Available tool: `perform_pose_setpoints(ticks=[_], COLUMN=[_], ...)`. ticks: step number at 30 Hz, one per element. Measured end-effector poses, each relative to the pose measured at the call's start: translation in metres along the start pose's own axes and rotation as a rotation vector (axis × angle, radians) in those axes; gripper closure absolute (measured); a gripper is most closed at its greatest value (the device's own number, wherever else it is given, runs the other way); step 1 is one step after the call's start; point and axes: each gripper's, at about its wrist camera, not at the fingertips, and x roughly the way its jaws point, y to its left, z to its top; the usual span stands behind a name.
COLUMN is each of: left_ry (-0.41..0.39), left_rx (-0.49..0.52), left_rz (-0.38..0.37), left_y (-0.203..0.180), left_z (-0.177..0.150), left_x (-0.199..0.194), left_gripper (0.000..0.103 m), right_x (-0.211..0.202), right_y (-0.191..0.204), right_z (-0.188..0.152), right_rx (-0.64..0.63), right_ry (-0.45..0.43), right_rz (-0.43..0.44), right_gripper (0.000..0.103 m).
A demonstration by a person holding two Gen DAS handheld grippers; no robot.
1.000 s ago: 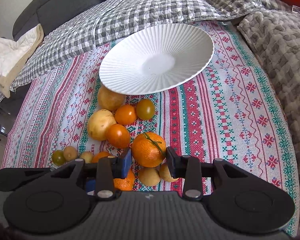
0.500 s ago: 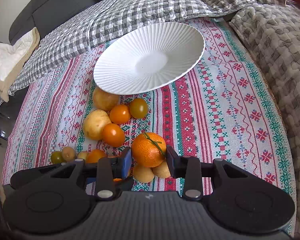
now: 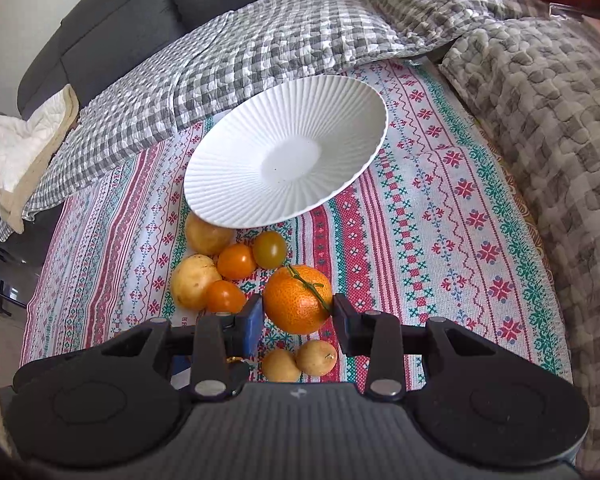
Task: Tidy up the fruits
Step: 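Carry both tangerines onto the white plate and open both tools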
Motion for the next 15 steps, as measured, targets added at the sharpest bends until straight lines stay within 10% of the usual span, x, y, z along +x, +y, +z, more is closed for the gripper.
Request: perform_pose_setpoints(ticks=[15], left_ry=[-0.055], left_rx=[0.053], left_rz=[0.091], left_y=[0.023], left_z=[0.075], left_x=[0.044], left_gripper=[0.085], right_x=[0.011], right_y=[-0.019], right_z=[0.046], right_rx=[0.011], right_ry=[-0.174], right_rz=[0.065], right_gripper=[0.069])
